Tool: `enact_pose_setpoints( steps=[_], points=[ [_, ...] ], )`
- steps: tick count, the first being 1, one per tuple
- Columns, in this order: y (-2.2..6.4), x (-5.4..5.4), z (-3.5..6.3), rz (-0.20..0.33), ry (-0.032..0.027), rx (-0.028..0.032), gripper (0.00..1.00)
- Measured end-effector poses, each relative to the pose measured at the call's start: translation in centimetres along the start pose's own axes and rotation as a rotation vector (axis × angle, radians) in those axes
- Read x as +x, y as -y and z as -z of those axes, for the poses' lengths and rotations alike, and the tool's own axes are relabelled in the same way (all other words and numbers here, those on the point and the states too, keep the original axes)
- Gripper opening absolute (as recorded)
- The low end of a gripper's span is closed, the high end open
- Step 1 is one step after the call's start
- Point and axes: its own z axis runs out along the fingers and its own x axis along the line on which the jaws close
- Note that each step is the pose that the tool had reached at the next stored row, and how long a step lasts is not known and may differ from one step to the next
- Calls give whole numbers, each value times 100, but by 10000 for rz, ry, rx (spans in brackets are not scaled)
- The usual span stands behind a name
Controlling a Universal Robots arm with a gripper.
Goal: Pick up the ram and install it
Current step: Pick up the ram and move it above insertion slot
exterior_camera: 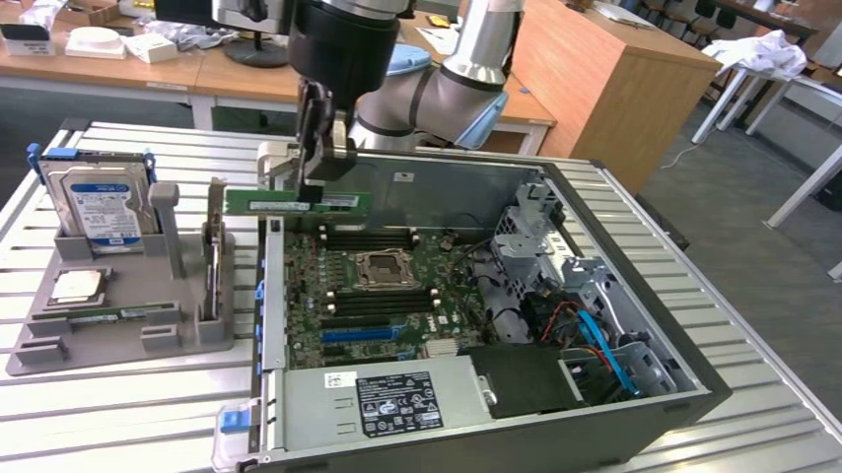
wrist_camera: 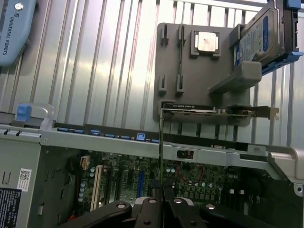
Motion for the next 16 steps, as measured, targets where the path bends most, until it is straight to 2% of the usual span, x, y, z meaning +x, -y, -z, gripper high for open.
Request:
enact_pose_setpoints(
  steps=[10, 16],
  points=[
    [32, 3, -2, 0, 1, -4, 12],
    [84, 8, -2, 0, 3, -21, 12]
  ],
)
